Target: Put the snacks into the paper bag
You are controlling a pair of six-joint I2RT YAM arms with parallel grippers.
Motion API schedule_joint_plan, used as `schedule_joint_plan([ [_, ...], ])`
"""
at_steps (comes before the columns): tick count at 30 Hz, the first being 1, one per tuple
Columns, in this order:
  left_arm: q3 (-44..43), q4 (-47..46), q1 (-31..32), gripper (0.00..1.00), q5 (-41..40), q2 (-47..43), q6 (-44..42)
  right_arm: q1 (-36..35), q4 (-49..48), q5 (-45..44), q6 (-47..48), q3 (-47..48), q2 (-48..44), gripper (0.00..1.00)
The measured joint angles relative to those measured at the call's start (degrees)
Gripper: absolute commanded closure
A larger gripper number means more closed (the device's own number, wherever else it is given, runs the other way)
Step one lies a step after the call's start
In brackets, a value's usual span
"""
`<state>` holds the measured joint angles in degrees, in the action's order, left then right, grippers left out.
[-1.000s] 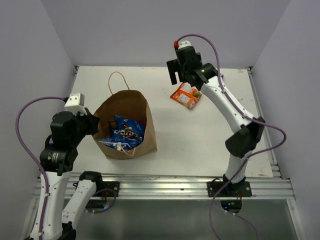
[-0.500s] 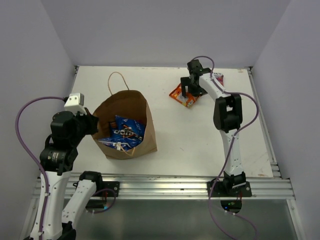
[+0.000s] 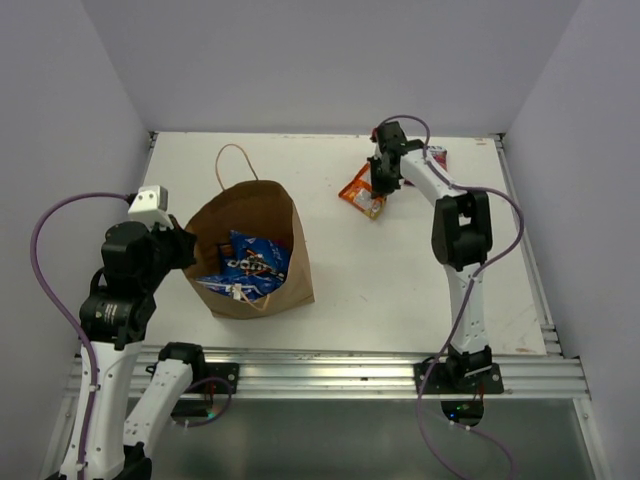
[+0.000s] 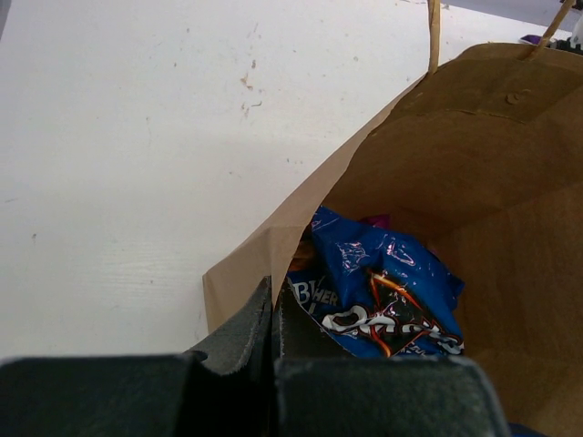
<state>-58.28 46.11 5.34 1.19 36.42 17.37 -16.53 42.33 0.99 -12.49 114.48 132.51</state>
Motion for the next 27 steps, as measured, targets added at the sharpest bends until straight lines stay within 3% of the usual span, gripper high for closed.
schedule_joint_plan([
  [6,0.0,0.0,0.0,1.0,0.1,-0.1,0.0,-2.9,7.1,-1.5,1.4,-1.6,-10.4,1.0],
  [12,0.0,0.0,0.0,1.0,0.3,-0.1,0.0,-15.6,10.0,-2.7,2.2,17.9,-22.1,1.0],
  [17,0.0,0.0,0.0,1.0,0.9,-0.1,0.0,-25.7,9.7,0.7,1.0,24.3,-32.2,1.0],
  [23,0.0,0.0,0.0,1.0,1.6,-0.1,0.0,-30.8,10.0,1.4,-0.5,19.6,-34.6,1.0],
  [27,0.0,0.1,0.0,1.0,1.6,-0.4,0.0,-36.1,11.9,1.4,-1.5,15.8,-29.2,1.0],
])
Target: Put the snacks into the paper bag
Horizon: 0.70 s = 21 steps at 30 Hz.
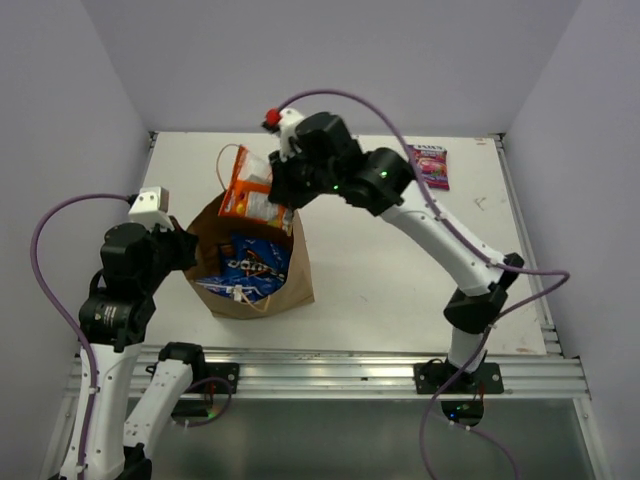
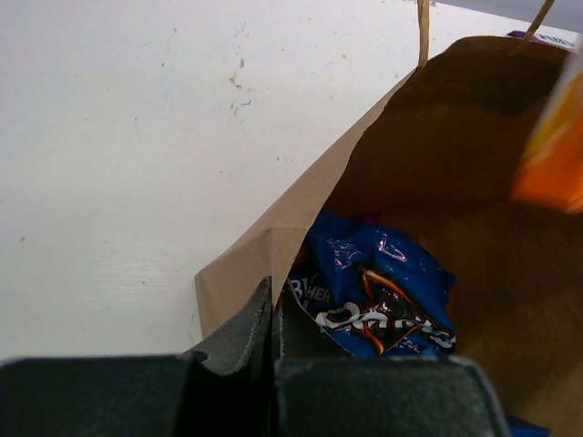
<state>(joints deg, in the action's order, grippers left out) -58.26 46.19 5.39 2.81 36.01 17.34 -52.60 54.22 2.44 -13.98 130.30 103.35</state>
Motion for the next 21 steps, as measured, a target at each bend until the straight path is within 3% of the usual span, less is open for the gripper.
schedule_joint_plan([
  [9,0.0,1.5,0.0,1.0,-0.1,-1.6,0.0,-11.6,2.9,0.1,-0.6,4.7,11.2,1.0],
  [12,0.0,1.8,0.0,1.0,-0.2,-2.1,0.0,-12.9,3.9,-0.1,-1.3,6.0,11.0,0.29],
  [16,0.0,1.9,0.0,1.0,-0.3,-2.3,0.0,-12.9,5.1,-2.9,-1.1,6.0,9.9,0.03],
  [21,0.0,1.9,0.0,1.0,-0.3,-2.3,0.0,-9.2,5.8,-8.9,1.4,5.8,6.9,0.01],
])
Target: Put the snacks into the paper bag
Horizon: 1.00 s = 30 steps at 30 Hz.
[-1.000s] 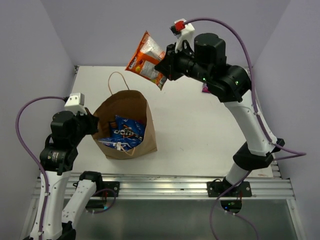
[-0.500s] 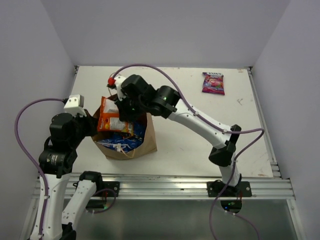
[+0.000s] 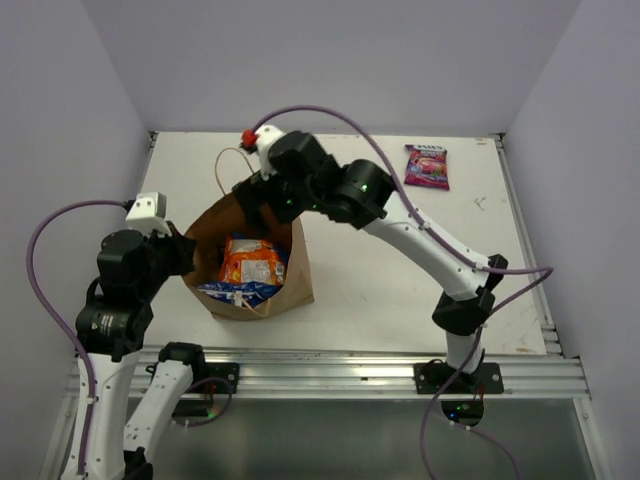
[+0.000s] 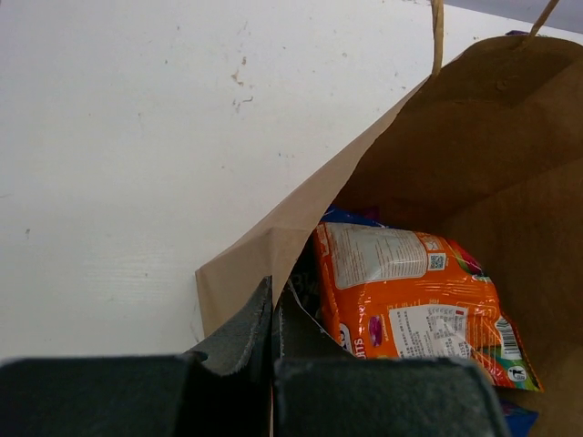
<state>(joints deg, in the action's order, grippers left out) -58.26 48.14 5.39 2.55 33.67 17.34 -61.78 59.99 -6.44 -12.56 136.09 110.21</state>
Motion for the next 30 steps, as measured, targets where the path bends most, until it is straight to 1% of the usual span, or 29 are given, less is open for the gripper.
schedule_joint_plan([
  [1,0.0,0.0,0.0,1.0,0.0,-0.1,0.0,1.9,-0.3,-0.2,0.2,-0.7,-0.9,0.01],
  [3,0.0,0.2,0.0,1.0,0.0,-0.2,0.0,9.4,-0.9,-0.3,0.8,-3.1,-3.3,0.01],
  [5,0.0,0.3,0.0,1.0,0.0,-0.4,0.0,19.0,-2.7,-1.5,1.7,-6.2,-4.8,0.01],
  [7,0.0,0.4,0.0,1.0,0.0,-0.5,0.0,28.8,-4.7,-2.0,2.3,-8.4,-4.3,0.01],
  [10,0.0,0.4,0.0,1.0,-0.1,-0.5,0.0,40.0,-6.4,-2.0,2.5,-9.2,-0.5,0.01],
  [13,0.0,0.4,0.0,1.0,-0.5,-0.6,0.0,47.3,-7.8,-2.0,2.5,-7.9,6.6,0.01],
  [17,0.0,0.5,0.0,1.0,-0.9,-0.5,0.0,51.5,-9.0,-2.0,2.5,-6.3,16.1,0.01],
  [22,-0.2,0.7,0.0,1.0,-1.3,-0.3,0.0,53.7,-9.8,-3.3,2.6,-2.5,26.1,0.01],
  [30,-0.6,1.1,0.0,1.0,-2.4,0.4,0.1,55.8,-12.2,-7.0,3.4,1.9,33.0,0.01],
])
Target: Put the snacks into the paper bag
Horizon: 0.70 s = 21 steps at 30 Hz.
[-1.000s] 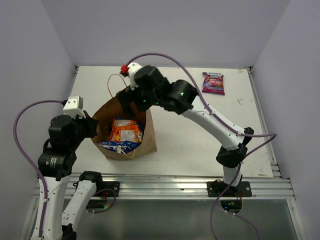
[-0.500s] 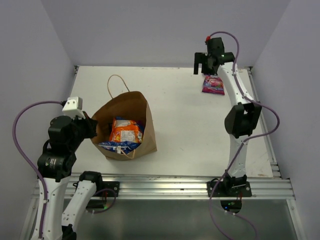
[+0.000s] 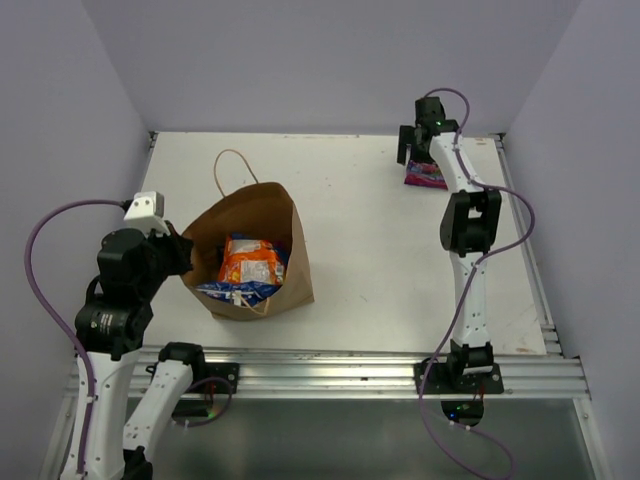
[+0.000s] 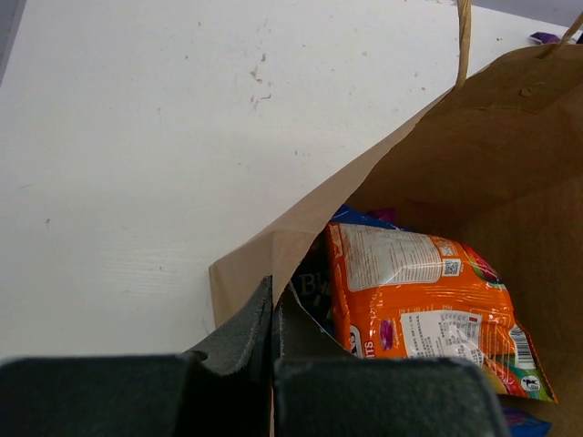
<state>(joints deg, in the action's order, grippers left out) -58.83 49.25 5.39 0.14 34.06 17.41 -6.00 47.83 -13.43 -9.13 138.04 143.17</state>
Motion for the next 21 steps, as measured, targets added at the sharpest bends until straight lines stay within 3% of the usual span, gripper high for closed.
schedule_joint_plan([
  [9,-1.4,0.8,0.0,1.0,-0.6,2.1,0.0,0.7,-1.1,-2.8,0.6,0.0,5.6,0.03],
  [10,-1.6,1.1,0.0,1.0,-0.6,2.3,0.0,0.7,-1.2,-3.0,0.7,0.0,5.7,0.1],
  [11,-1.7,1.2,0.0,1.0,-0.6,2.4,0.0,0.6,-1.2,-3.1,0.8,0.0,5.7,0.46],
  [12,-1.8,1.4,0.0,1.0,-0.6,2.4,0.0,0.7,-1.2,-3.2,0.8,0.0,5.7,0.7],
  [14,-1.8,1.4,0.0,1.0,-0.7,2.5,0.0,0.8,-1.0,-3.7,0.8,0.1,5.7,1.0],
  [17,-1.8,1.4,0.0,1.0,-0.7,2.5,0.0,1.0,-1.2,-3.5,1.0,-0.1,4.7,1.0],
  [21,-1.8,1.3,0.0,1.0,-0.6,2.4,0.0,1.2,-3.4,-0.7,1.3,-8.1,-0.5,1.0],
])
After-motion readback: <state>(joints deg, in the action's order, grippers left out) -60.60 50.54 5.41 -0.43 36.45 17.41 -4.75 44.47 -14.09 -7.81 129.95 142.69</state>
